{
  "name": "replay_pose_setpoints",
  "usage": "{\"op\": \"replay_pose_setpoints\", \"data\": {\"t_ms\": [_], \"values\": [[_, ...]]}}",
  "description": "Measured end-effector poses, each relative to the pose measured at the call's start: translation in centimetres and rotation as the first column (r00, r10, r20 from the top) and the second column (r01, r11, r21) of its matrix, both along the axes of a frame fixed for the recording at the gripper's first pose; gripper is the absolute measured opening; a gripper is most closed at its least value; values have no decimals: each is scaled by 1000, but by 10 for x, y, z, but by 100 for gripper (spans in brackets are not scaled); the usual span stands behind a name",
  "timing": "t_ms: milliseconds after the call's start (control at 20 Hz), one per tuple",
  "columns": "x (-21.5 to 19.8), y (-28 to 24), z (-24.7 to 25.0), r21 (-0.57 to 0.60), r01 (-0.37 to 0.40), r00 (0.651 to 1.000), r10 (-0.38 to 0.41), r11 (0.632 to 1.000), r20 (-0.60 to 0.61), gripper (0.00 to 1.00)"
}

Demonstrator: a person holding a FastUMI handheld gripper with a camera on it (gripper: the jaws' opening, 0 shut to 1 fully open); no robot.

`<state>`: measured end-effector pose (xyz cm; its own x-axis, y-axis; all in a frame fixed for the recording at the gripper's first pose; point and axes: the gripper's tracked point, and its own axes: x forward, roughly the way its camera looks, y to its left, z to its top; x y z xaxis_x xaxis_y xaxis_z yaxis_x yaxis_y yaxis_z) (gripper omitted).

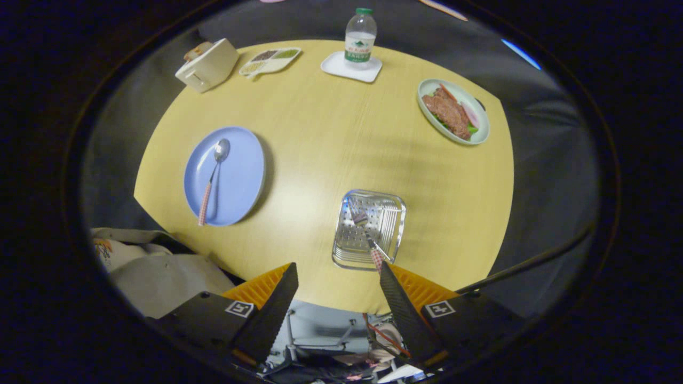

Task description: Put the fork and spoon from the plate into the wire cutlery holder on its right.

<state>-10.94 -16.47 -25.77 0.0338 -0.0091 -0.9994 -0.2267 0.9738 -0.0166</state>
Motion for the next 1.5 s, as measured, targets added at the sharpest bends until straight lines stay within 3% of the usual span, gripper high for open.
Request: {"op": "replay_pose_setpoints", "data": {"t_ms": [100,200,450,700,850,950,1000,1150,1350,1500], "values": [[11,14,11,50,41,991,-47,998,127,99],[27,35,29,124,69,959,-100,990,264,99],[50,71,75,290,105,814,-250,951,525,100],[50,98,90,385,95,696,-338,918,634,100],[46,135,103,473,43,654,-382,880,653,100],[43,158,98,525,33,645,-419,851,639,100],[41,163,91,521,38,650,-417,853,635,100],[36,180,72,492,32,690,-375,870,618,100],[27,202,37,403,-3,752,-263,915,604,100],[25,218,17,377,-18,785,-221,926,579,100]]}}
